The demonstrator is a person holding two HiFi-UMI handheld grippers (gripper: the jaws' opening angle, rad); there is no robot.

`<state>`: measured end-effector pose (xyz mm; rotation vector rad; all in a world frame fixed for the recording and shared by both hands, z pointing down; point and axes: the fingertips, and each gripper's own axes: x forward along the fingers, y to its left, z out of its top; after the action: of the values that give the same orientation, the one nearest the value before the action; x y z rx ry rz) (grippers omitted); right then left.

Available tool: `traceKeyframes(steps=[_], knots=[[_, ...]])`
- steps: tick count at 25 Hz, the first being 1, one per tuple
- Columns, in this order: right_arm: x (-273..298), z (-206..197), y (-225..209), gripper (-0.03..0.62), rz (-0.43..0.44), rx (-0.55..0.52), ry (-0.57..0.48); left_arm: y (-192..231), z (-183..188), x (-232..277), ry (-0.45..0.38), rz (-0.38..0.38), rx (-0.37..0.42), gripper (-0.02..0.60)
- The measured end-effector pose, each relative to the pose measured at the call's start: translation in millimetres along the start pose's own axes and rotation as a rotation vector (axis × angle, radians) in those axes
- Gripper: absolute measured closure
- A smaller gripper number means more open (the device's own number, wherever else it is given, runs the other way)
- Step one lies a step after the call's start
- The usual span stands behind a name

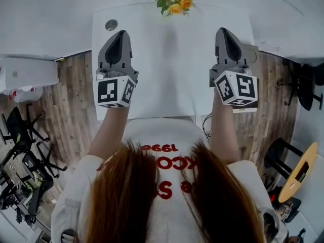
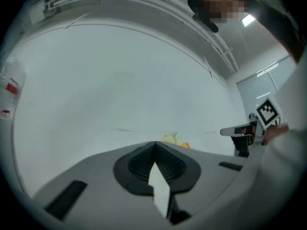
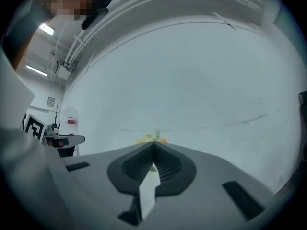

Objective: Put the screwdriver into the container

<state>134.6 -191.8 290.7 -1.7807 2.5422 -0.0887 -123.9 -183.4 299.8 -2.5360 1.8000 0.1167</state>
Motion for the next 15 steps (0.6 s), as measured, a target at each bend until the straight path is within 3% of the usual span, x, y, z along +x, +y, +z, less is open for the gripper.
traceKeyframes(steps=[6,15], knots=[[20,-2,35,0.589,0.079,-0.006,0.016,29,10,-14,-0.025,0.064,0.014,0.575],[26,1,46,0.589,0.1,-0.007,0.01,35,15,-13,-0.044,0.079,0.01,0.574]])
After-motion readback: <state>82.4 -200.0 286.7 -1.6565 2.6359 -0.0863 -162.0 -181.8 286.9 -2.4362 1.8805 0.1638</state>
